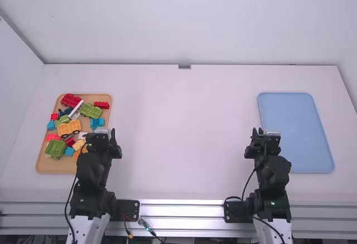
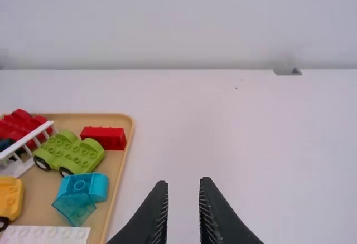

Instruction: Assemble lego blocks to make yellow taxi

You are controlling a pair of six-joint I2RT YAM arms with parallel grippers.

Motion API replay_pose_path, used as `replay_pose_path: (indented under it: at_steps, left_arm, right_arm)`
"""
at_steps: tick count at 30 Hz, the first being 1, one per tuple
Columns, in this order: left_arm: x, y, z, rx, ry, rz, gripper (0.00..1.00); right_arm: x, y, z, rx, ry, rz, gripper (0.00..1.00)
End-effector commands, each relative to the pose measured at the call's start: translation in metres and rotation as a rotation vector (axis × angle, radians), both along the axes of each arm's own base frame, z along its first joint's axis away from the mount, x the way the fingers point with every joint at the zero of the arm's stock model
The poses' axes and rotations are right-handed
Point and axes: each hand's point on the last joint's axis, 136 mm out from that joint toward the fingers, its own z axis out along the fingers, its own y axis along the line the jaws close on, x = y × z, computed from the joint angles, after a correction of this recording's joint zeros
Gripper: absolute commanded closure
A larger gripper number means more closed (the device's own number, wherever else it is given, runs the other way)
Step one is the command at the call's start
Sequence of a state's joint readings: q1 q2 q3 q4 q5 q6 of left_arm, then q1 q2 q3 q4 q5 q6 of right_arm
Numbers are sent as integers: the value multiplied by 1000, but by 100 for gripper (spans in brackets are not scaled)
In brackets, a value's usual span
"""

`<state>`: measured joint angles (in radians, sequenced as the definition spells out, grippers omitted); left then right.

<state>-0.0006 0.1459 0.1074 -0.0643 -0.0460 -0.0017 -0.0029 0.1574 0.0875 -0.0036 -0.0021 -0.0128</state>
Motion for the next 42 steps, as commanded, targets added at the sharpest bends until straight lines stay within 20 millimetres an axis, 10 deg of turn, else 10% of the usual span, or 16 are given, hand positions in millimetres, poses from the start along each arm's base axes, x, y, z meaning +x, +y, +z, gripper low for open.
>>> replay_pose_path:
  at_steps: [1,16,31,42]
  left_arm:
    - [0,13,16,8,-2,70,83]
    - [10,48,42,108,242,181,55]
    - [21,143,79,364,676,159,26]
    - [45,214,37,569,1133,-296,10]
  right_arm:
    - [2,0,23,-6,-25,-1,83]
    - [34,-2,67,-28,38,0,55]
    - [92,-3,108,-51,60,4,26]
    - [131,13,113,-66,103,48,10]
